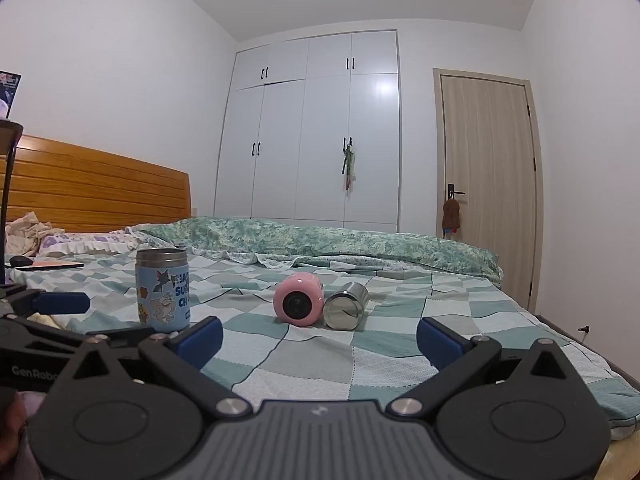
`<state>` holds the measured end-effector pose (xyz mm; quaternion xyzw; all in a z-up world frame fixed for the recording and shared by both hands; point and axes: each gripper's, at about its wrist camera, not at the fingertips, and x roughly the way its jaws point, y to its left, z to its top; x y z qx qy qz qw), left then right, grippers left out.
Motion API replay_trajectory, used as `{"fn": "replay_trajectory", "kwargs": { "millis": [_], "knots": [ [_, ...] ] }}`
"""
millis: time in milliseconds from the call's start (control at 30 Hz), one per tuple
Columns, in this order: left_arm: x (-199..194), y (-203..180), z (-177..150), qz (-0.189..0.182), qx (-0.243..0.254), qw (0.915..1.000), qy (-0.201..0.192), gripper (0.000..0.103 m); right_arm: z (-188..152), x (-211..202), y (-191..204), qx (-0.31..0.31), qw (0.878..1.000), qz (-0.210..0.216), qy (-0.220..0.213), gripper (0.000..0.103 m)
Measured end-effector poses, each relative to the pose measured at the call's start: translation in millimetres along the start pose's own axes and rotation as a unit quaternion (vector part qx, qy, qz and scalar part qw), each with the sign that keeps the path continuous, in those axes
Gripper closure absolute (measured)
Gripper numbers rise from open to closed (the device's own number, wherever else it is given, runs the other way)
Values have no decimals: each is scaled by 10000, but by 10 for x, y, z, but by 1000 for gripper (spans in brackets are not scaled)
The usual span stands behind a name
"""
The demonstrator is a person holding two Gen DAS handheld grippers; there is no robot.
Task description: Flip cup upright
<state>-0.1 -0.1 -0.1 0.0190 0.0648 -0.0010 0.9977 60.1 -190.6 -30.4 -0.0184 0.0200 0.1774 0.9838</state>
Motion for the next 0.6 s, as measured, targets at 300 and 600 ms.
{"fn": "replay_trajectory", "kwargs": {
  "millis": [300,600],
  "knots": [
    [0,1,0,2,-1,10000,-3,0,0,-1,3,-20,10000,-2,4,0],
    [-1,1,1,2,0,10000,-8,0,-1,0,4,-21,10000,-2,4,0]
  ]
}}
